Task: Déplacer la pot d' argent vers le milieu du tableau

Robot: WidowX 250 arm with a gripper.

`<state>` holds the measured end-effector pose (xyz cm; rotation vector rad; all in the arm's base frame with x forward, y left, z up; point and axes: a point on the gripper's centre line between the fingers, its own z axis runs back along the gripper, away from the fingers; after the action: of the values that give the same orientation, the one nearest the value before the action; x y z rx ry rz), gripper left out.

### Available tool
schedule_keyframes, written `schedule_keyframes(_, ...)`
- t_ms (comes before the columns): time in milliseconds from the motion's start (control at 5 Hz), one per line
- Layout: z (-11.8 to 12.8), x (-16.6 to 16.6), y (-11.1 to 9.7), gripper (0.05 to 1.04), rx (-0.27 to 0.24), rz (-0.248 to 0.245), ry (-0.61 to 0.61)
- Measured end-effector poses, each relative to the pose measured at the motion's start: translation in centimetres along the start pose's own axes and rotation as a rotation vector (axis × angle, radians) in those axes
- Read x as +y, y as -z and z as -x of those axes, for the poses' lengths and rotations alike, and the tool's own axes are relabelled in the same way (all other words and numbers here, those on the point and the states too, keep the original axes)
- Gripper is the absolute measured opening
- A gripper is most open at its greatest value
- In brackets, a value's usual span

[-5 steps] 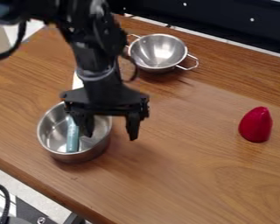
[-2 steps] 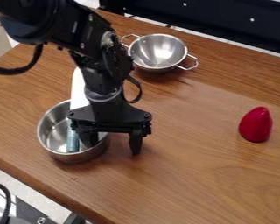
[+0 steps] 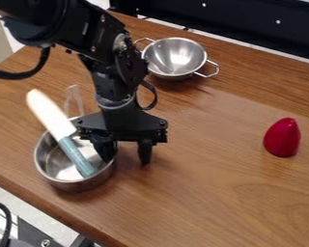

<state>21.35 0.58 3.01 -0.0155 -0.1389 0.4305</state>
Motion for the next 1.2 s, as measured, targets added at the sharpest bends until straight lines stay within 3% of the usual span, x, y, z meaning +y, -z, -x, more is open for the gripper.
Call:
schedule_keyframes(200, -0.7, -0.1, 0.2, 0.426, 0.017, 0.023, -0.043)
schedule_keyframes(400, -1.5, -0.3, 0.4, 0.226, 0.037, 0.040, -0.072)
schedule_keyframes(800, -1.7, -0.8, 0.2, 0.089, 0.096, 0.013, -0.108)
schedule_keyframes(1200, -0.1, -3.9, -1.0, 0.068, 0.187, -0.003, -0.277)
